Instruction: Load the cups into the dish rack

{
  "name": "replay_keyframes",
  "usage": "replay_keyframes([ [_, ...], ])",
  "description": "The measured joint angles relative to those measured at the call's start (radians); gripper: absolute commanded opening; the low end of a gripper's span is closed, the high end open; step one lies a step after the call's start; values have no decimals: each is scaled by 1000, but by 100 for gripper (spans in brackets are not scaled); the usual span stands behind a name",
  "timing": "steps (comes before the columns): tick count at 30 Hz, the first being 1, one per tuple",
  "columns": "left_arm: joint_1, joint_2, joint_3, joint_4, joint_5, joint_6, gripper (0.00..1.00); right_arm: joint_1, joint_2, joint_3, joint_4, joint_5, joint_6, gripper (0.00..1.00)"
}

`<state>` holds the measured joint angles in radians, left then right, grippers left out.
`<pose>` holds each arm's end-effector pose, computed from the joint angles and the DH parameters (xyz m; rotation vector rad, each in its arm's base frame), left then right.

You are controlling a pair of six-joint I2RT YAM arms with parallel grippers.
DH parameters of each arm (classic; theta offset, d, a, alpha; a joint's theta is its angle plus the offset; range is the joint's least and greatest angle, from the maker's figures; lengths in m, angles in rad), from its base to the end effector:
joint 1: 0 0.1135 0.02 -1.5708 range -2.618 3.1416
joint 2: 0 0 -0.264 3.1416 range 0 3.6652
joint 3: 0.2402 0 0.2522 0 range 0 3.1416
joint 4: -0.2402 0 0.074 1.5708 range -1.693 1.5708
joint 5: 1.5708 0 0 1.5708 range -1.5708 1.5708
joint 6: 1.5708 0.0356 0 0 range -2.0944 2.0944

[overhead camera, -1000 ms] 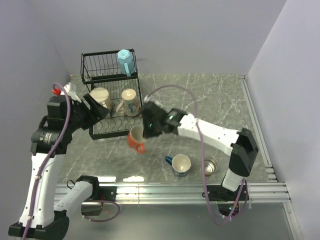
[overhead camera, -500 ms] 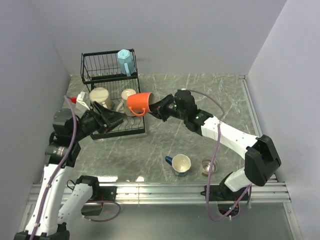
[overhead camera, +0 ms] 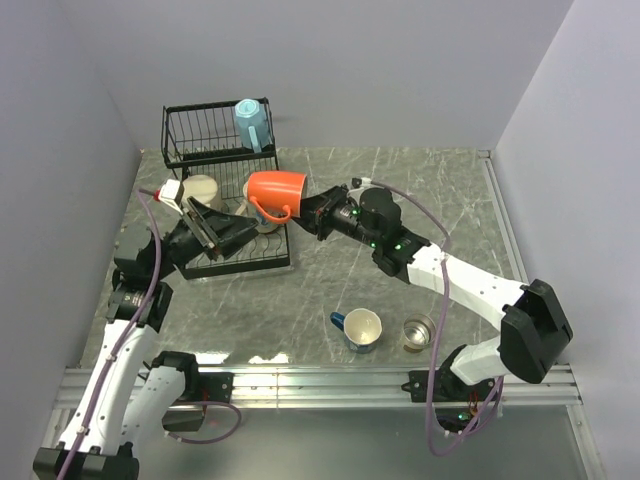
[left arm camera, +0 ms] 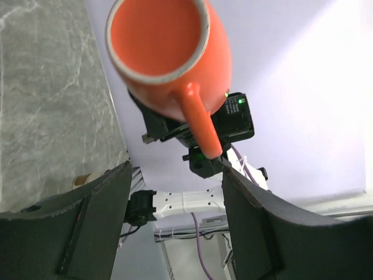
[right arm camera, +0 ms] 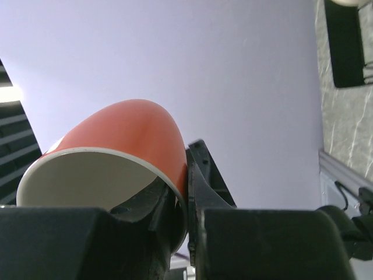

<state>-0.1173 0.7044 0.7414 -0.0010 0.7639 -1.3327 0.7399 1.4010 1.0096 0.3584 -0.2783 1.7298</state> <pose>0.1571 -0.0433 0.3571 -0.3864 1.7854 -1.6663 0.2393 0.2317 0.3321 0.7345 1.9496 1.9812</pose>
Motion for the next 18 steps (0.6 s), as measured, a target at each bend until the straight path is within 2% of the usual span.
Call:
replay_keyframes([
  [4,0,5,-32,115,4,-64,69,23,0,0,4,0,10,0],
  [8,0,34,-32,134,7,-71,68,36,8,0,23,0,13,0],
  [11,1,50,-34,161,6,-83,63,41,19,2,23,10,12,0],
  [16,1,75,-34,185,7,-86,63,60,46,2,41,16,8,0],
  [18,1,91,-34,188,7,-84,59,68,53,2,40,18,2,0],
])
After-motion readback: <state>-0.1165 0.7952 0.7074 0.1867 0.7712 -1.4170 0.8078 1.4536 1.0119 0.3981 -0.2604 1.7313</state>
